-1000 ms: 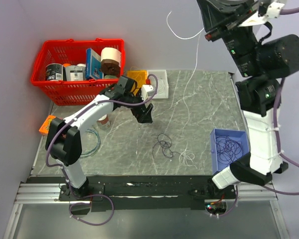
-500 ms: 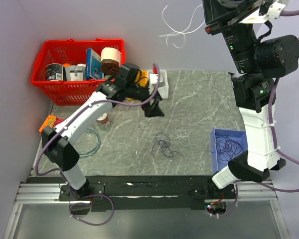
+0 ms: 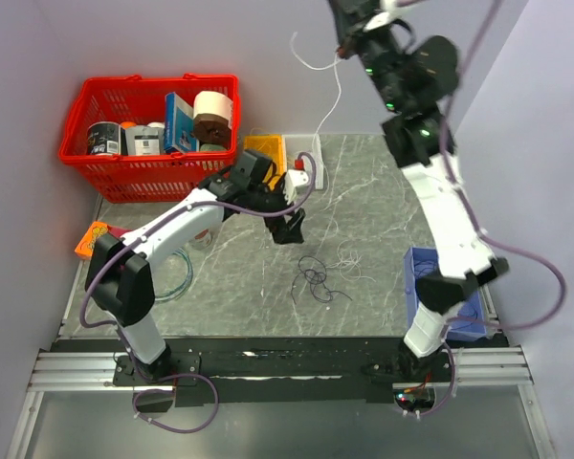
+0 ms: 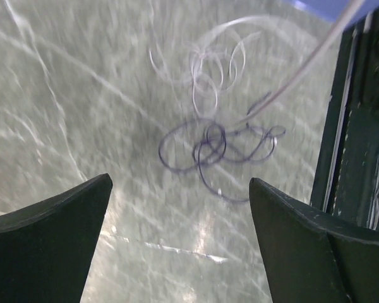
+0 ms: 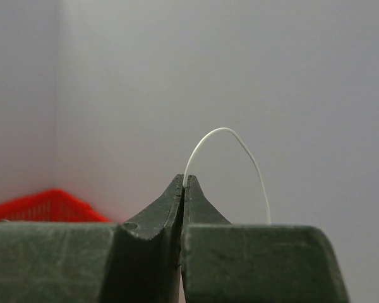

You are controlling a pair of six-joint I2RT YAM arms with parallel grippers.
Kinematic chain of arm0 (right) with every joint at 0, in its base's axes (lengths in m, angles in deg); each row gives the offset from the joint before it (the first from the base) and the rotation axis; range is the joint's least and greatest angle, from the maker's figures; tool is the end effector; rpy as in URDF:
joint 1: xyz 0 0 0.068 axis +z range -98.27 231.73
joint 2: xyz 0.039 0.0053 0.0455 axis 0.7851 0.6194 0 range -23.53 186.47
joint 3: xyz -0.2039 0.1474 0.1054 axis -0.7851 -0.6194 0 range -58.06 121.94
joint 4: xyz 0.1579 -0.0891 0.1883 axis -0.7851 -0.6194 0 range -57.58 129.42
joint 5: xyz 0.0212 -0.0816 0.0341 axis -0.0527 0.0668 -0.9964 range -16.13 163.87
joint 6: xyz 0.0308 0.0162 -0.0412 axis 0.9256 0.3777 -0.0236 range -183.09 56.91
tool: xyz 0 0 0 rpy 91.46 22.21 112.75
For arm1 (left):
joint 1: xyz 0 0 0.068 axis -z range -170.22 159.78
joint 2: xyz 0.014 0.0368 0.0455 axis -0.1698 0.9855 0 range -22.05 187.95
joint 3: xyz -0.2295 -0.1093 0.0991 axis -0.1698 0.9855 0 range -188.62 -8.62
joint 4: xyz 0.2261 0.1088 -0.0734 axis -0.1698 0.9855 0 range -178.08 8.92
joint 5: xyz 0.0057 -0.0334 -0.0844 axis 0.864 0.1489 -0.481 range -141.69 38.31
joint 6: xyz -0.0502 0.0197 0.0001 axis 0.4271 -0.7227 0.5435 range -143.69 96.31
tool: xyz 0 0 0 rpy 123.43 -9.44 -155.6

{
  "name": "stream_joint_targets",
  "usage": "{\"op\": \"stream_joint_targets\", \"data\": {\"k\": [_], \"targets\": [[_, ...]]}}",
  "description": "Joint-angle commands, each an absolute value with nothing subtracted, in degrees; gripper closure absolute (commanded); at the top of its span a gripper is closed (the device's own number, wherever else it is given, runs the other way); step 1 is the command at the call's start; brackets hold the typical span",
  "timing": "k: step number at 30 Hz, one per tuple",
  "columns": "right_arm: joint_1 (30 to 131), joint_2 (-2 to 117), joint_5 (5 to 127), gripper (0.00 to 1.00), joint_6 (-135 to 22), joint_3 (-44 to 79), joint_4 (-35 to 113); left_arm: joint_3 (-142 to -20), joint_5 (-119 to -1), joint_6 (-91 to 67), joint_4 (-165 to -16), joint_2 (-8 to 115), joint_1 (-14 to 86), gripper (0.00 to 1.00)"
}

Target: Untangle the cables

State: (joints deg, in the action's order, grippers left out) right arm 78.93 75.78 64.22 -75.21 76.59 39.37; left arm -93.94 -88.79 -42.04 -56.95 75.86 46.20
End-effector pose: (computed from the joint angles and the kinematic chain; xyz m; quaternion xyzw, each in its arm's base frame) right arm 0.2790 0.1502 0.6277 -0.2244 0.4060 0.1545 0.8723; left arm 0.2951 -0.2444 0.3094 0.5120 0.7166 -0.3474 0.3220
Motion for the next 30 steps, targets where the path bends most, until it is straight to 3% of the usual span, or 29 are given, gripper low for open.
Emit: {"op": "stream_joint_targets", "data": {"k": [1, 16, 30], "targets": [[77.66, 80.96, 66.58, 1.00, -76.54, 77.37, 43.46, -90.28, -86.59, -44.35, -57.06, 71.11, 45.81, 0.03], [72.47, 91.42, 70.70, 1.00, -69.07, 78.95, 54.80, -76.91, -72.80, -42.06, -60.48, 75.15, 44.67, 0.01], [70.98, 97.23, 69.65, 1.00, -67.83, 79.13, 52.96, -74.27, -72.96, -42.59, -61.36, 74.28, 39.66, 0.02]]}}
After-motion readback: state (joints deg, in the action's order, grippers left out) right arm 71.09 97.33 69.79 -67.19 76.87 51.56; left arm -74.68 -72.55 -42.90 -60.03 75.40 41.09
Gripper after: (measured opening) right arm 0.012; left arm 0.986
